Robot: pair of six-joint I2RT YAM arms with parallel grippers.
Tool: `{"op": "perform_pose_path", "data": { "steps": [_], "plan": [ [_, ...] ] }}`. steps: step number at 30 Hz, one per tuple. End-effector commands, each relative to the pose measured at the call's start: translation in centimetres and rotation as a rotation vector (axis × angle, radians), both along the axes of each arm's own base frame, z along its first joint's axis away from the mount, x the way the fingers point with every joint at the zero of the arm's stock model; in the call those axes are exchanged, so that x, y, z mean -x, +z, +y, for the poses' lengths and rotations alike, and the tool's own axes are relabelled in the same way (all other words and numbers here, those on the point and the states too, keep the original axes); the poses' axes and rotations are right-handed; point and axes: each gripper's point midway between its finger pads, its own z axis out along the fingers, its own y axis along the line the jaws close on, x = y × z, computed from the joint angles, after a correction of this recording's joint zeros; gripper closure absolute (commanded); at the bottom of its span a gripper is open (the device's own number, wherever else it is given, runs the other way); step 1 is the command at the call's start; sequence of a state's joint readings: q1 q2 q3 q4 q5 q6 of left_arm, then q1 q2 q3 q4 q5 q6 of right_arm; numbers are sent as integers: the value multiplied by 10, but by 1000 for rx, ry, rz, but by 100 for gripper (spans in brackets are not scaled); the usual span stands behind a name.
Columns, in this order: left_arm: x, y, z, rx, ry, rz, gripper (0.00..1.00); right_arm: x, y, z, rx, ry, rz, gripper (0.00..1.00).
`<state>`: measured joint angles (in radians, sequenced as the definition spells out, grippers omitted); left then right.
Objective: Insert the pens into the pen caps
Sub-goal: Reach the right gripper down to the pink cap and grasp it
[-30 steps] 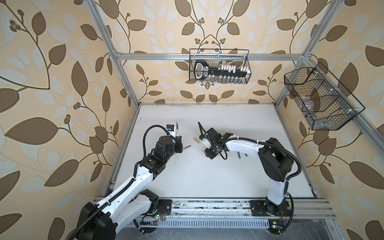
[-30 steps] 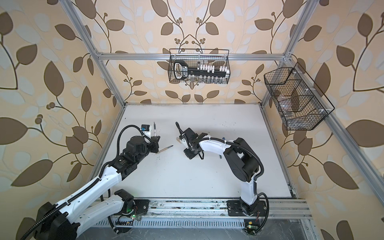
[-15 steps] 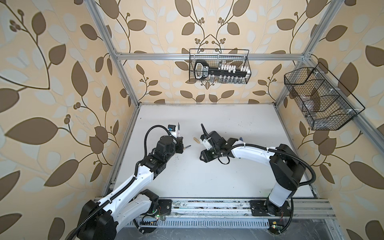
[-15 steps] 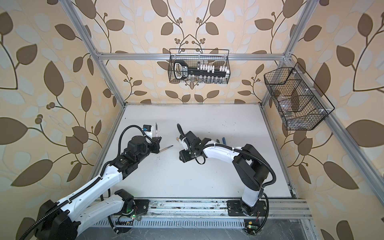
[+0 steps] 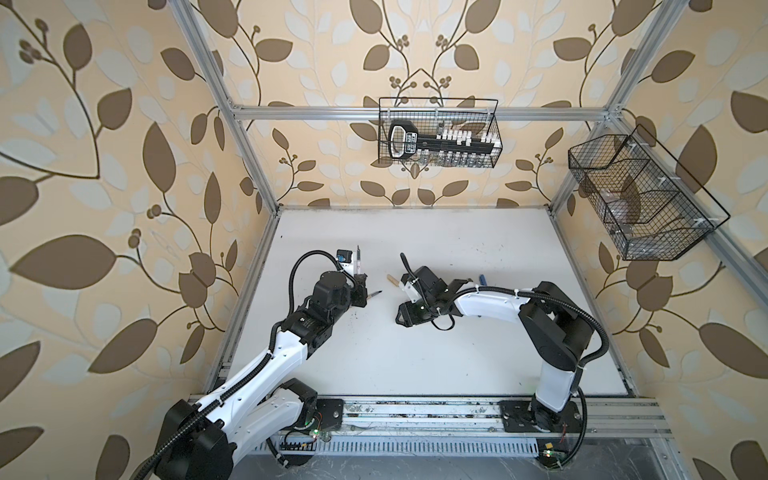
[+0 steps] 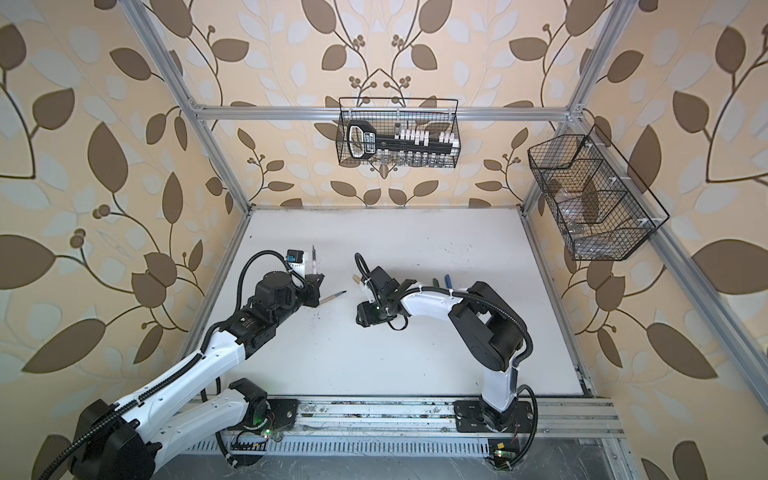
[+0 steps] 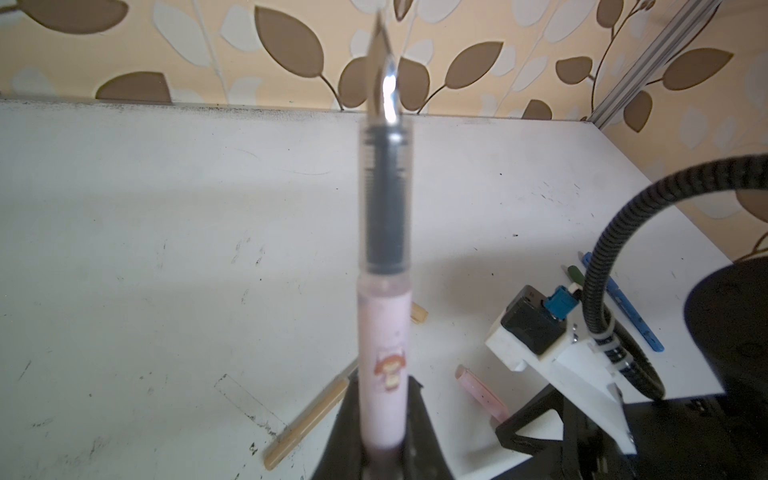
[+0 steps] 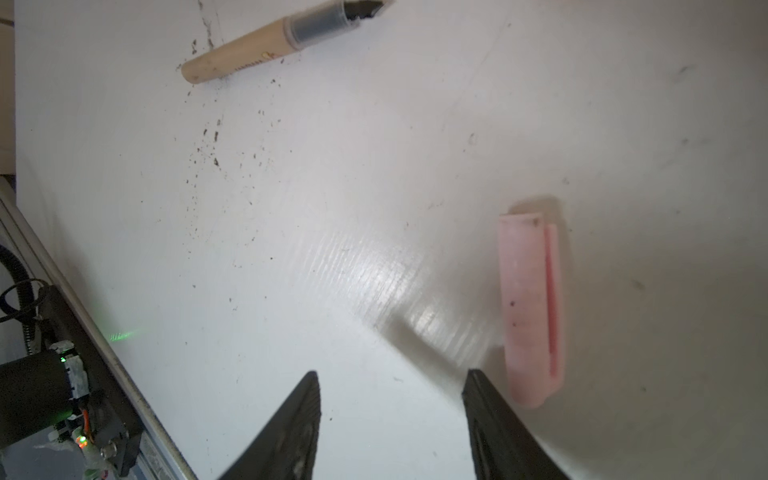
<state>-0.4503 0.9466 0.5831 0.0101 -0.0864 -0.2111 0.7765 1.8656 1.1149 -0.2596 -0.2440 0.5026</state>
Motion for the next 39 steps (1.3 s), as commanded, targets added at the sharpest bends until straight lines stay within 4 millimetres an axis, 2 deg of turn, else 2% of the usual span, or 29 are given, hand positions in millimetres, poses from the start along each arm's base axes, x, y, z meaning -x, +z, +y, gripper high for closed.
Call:
{"op": "perform_pose_path", "data": {
  "steps": [1, 5, 12, 18, 19, 23, 30, 35, 39],
  "plan": [
    [-7, 19, 1, 16, 12, -52, 100, -3, -18, -19, 39, -48, 33, 43],
    [-7, 18, 0, 14, 7, -51, 100, -12, -21, -31, 35, -81, 22, 43],
    [-7, 18, 0, 10, 6, -50, 100, -33, -18, -20, 7, -75, -10, 42],
    [-7, 17, -1, 7, 2, -46, 100, -52, -26, -23, 111, -61, -37, 42],
    [-7, 17, -1, 8, 1, -47, 100, -58, -22, -21, 115, -59, -48, 42],
    [-6, 19, -4, 16, -18, -54, 100, -62, -24, -22, 187, -17, -59, 42],
    [-6, 18, -5, 16, -26, -48, 100, -69, -26, -38, 278, -15, -56, 41],
    [-5, 18, -7, 22, -36, -47, 100, -61, -28, -18, 281, 45, -52, 43],
    [-5, 19, -8, 24, -40, -46, 100, -54, -36, -7, 317, 73, -18, 47]
  ]
}}
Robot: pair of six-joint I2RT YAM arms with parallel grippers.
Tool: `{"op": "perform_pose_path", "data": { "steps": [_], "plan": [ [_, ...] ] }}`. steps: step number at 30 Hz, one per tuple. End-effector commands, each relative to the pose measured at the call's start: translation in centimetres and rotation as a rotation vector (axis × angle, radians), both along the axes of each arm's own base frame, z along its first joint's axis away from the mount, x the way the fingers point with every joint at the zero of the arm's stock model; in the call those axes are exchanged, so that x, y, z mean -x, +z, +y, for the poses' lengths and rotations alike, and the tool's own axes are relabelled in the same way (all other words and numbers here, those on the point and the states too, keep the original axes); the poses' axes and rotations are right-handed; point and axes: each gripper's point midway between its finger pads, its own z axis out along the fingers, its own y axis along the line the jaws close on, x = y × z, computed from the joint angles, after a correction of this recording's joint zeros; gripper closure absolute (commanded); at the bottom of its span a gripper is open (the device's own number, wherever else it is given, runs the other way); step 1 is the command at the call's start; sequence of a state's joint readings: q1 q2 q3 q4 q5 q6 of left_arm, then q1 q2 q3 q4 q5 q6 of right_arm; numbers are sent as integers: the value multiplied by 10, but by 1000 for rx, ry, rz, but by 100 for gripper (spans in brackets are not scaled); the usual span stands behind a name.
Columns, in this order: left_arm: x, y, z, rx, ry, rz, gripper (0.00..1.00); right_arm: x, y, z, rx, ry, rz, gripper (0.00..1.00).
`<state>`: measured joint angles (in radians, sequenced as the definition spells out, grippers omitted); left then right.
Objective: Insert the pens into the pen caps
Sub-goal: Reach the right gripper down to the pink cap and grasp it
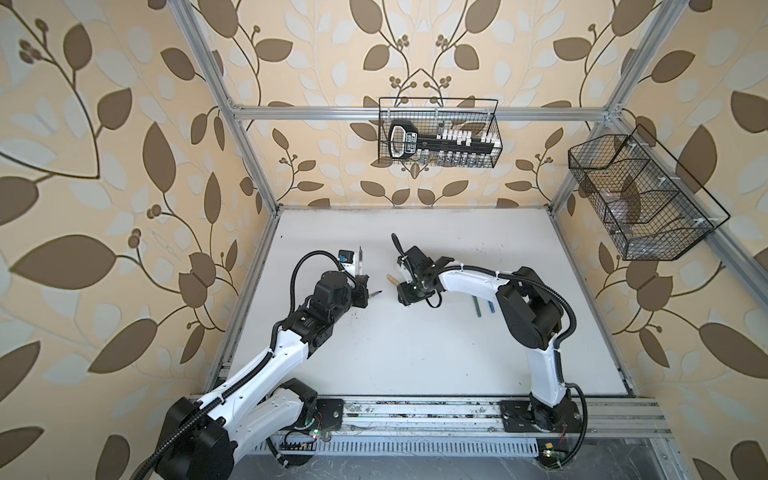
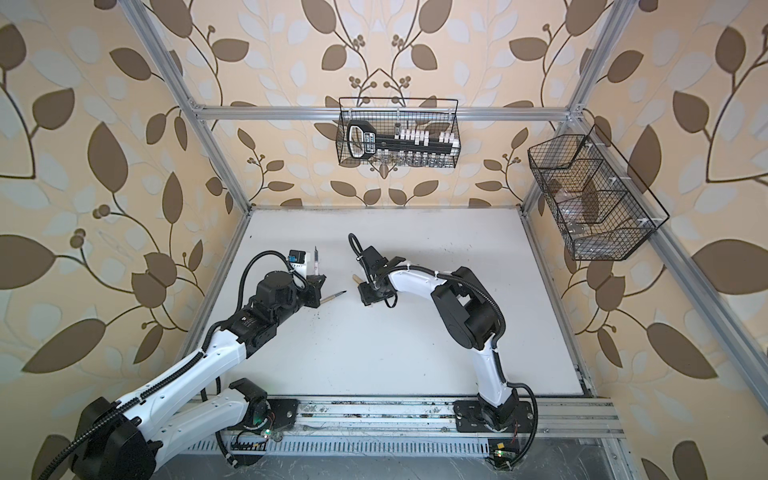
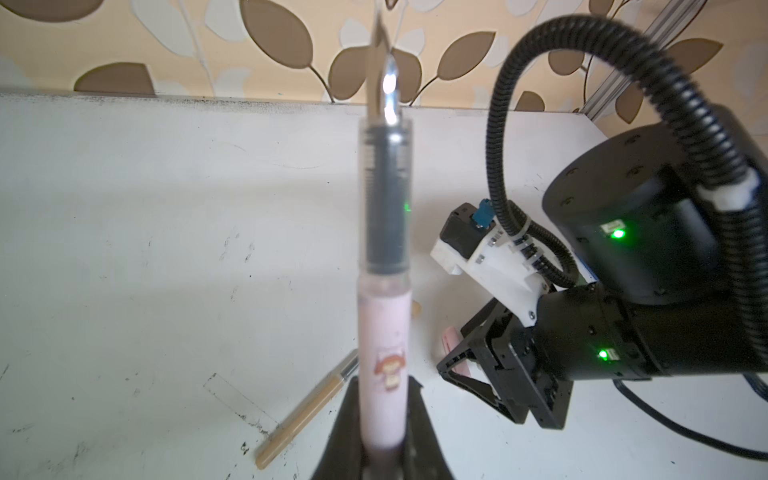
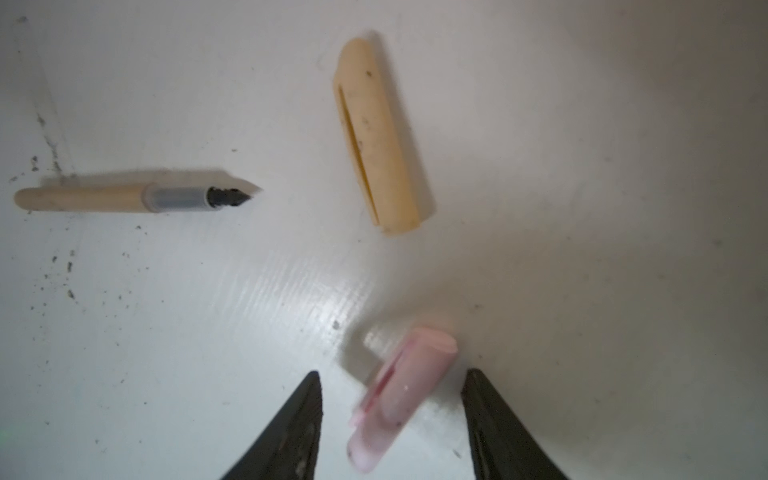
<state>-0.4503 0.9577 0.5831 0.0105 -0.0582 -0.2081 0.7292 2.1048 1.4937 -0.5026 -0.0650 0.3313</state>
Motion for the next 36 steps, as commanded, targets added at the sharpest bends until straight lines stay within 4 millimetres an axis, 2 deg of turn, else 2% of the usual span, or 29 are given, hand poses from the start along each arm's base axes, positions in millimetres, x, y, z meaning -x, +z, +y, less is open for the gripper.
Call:
{"op": "perform_pose_path", "data": {
  "steps": [1, 5, 12, 19, 24, 29, 36],
  "plan": [
    [-6, 22, -3, 21, -13, -61, 100, 21, -29, -7, 108, 29, 101, 49],
    [-6, 22, -3, 21, -14, -59, 100, 22, -35, -20, 223, 30, 102, 53],
    [-7, 20, -5, 22, -19, -52, 100, 31, -35, -24, 361, 111, 104, 57],
    [-6, 22, -5, 21, -23, -54, 100, 33, -35, -25, 408, 198, 119, 63],
    [-6, 23, -5, 23, -22, -58, 100, 28, -40, -22, 399, 214, 128, 71],
    [-6, 22, -5, 21, -24, -57, 100, 24, -45, -13, 373, 204, 128, 71],
    [-6, 21, -7, 25, -34, -55, 100, 26, -48, -21, 402, 186, 124, 79]
  ]
}}
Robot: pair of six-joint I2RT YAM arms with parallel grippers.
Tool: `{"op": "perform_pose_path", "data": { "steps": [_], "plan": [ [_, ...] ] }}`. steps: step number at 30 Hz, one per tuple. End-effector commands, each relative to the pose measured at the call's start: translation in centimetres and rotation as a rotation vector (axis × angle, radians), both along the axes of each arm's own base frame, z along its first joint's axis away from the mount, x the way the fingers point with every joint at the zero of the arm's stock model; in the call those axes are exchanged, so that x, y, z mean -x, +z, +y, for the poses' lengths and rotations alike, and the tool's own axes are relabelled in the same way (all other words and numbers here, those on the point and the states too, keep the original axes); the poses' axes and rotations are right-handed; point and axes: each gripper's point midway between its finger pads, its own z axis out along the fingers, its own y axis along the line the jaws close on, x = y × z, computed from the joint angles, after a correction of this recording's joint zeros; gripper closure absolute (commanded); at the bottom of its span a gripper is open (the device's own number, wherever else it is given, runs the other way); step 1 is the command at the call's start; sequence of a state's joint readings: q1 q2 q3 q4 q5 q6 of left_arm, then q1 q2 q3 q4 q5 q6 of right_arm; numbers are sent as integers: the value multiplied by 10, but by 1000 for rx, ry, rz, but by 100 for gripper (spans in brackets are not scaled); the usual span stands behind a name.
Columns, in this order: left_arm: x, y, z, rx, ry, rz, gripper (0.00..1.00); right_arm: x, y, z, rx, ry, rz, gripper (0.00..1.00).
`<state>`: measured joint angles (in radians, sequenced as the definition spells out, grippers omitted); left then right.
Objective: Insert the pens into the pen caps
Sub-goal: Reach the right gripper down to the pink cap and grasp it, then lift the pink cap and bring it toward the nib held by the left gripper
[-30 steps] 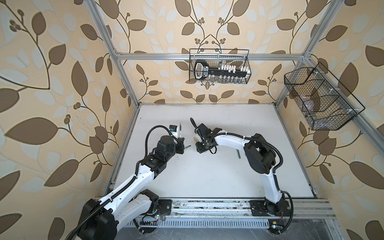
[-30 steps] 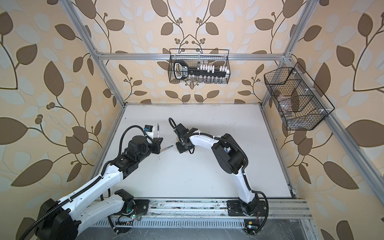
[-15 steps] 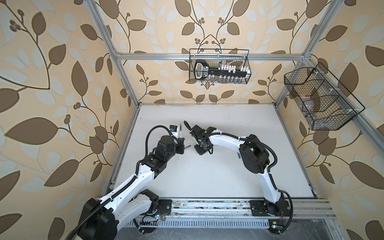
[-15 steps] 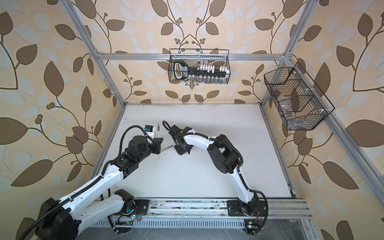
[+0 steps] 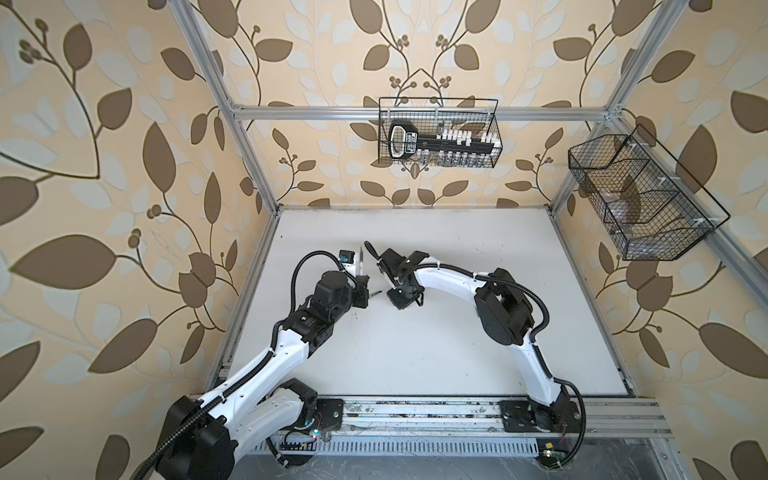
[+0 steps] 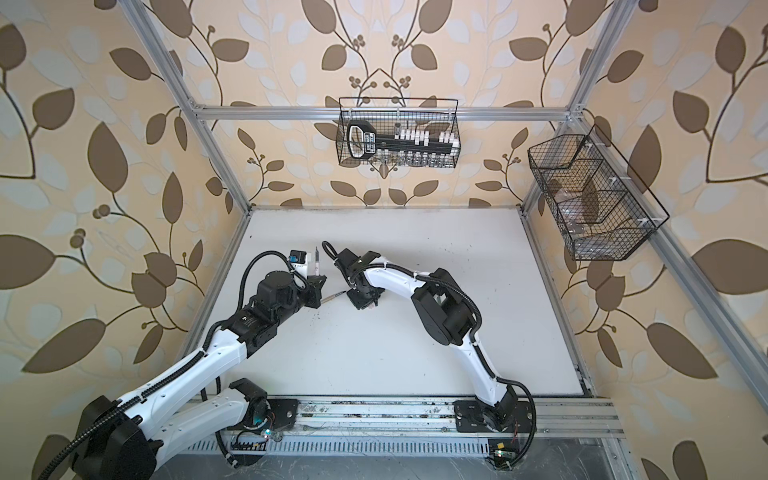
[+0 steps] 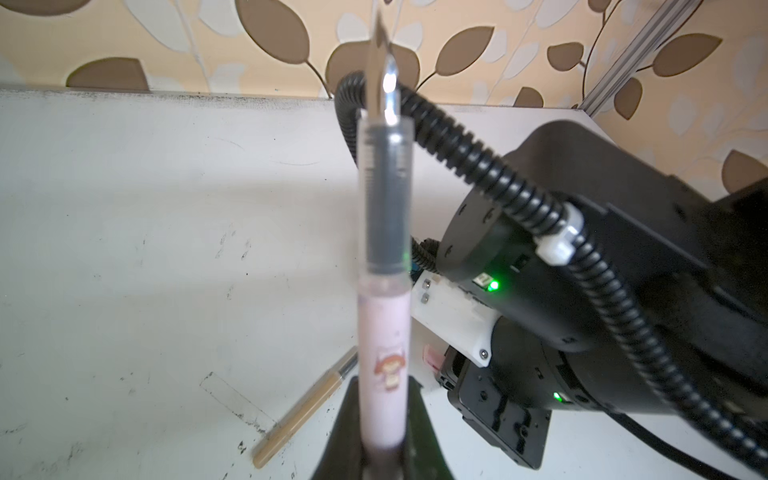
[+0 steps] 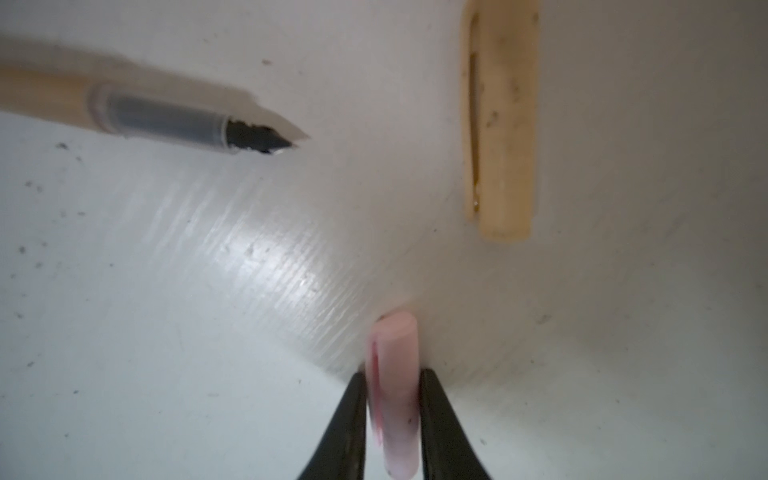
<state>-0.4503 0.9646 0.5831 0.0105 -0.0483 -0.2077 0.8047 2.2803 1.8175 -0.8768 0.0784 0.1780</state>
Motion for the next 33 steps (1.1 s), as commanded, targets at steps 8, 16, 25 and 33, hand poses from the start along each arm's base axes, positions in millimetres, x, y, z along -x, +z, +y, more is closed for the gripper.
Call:
{"op": "perform_pose_path", "data": {
  "steps": [8, 16, 25, 33],
  "plan": [
    [0, 20, -25, 41, -151, -82, 98, -7, 7, -23, -124, -75, -53, 83],
    [12, 7, -68, 95, -406, -37, 100, -11, 54, -53, -474, -217, -127, 83],
    [26, -9, -126, 111, -615, 62, 100, 7, 87, -93, -720, -324, -189, 83],
    [50, 5, -159, 70, -699, 7, 100, 18, 161, -110, -1037, -379, -324, 82]
  ]
}}
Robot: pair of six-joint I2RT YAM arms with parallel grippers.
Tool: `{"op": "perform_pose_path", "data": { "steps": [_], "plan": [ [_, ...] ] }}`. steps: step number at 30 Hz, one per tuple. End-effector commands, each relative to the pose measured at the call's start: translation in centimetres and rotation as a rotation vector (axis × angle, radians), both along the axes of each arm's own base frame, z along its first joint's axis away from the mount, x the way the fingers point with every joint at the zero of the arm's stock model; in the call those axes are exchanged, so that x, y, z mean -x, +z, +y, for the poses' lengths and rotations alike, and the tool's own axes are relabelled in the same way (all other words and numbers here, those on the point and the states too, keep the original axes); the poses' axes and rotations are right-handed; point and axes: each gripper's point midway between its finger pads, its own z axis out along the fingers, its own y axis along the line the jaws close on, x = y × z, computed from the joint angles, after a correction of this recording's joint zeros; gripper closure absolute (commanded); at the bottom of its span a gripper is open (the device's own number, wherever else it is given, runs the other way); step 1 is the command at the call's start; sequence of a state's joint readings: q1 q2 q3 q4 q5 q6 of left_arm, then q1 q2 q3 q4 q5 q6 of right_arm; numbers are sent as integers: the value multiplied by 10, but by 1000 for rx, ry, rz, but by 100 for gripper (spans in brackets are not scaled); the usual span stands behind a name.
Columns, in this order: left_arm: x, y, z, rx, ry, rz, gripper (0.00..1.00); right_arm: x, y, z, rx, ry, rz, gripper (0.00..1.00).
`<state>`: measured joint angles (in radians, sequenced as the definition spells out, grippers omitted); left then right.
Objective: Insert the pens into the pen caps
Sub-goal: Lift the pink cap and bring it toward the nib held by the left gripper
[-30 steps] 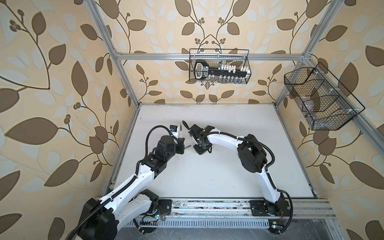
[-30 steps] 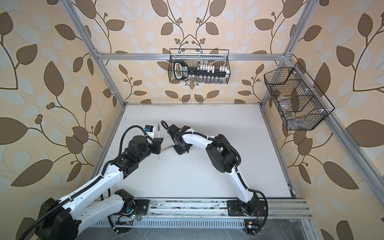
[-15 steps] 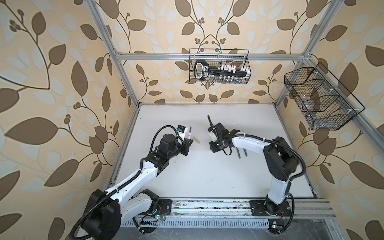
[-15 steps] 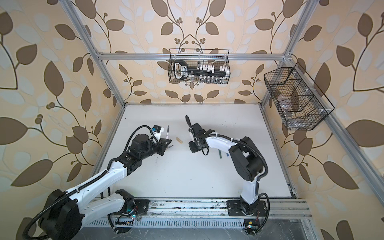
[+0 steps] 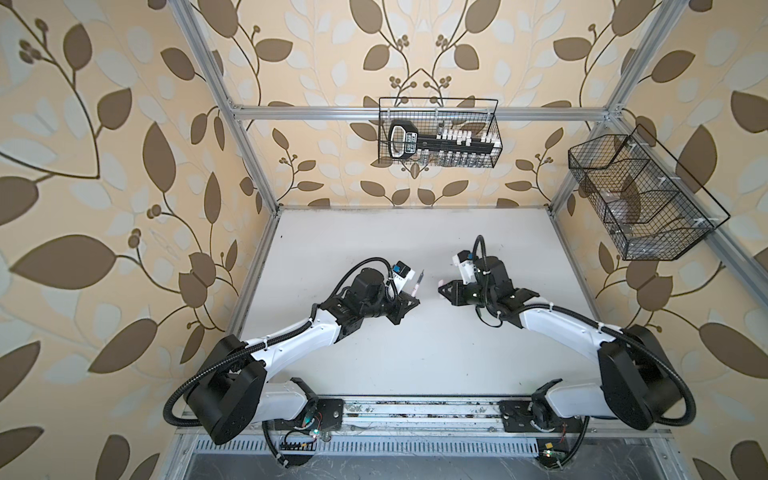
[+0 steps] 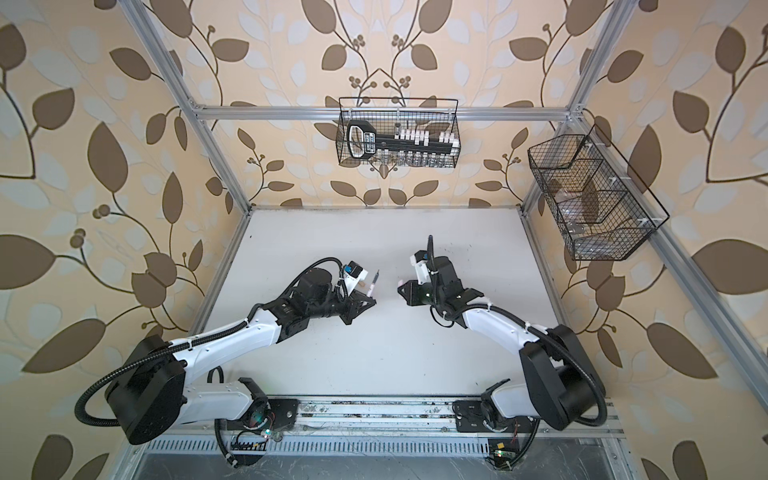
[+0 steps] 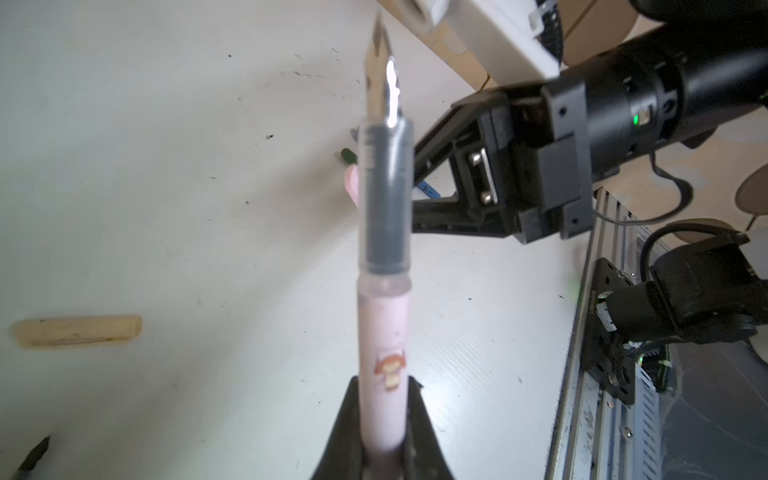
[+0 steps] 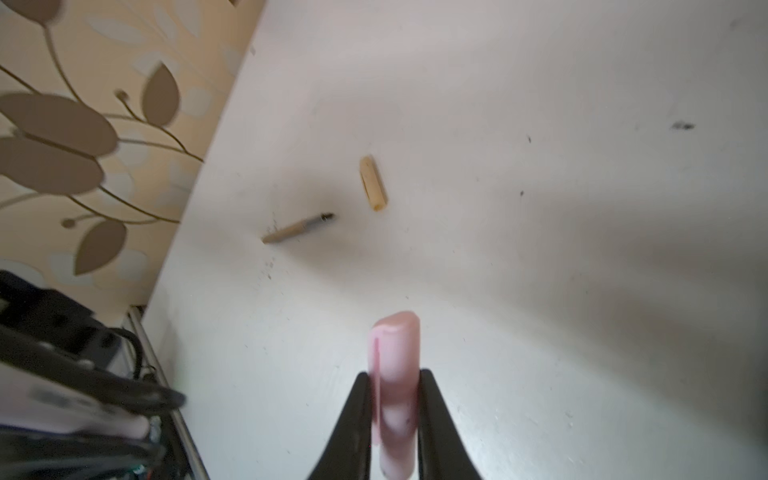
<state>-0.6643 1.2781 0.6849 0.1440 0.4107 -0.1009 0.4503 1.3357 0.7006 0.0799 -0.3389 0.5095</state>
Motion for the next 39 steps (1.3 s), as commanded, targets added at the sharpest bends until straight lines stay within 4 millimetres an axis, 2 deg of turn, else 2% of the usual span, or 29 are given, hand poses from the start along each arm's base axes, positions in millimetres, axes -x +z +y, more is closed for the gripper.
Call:
{"op": "perform_pose_path", "data": {
  "steps": [1, 5, 9, 14, 22, 39],
  "plan": [
    [1, 32, -16, 27, -39, -114, 100, -2, 50, 8, -180, -7, -107, 82],
    [11, 37, -28, 19, -75, -136, 100, 2, 80, 4, -244, -29, -172, 82],
    [16, 41, -30, 33, -85, -141, 100, 2, 104, 0, -289, -55, -227, 81],
    [19, 47, -33, 69, -97, -132, 100, 3, 122, 0, -353, -61, -259, 81],
    [23, 55, -33, 95, -107, -139, 100, 5, 132, -3, -401, -84, -275, 81],
    [32, 63, -38, 128, -144, -134, 100, -7, 140, 0, -420, -111, -303, 81]
  ]
}}
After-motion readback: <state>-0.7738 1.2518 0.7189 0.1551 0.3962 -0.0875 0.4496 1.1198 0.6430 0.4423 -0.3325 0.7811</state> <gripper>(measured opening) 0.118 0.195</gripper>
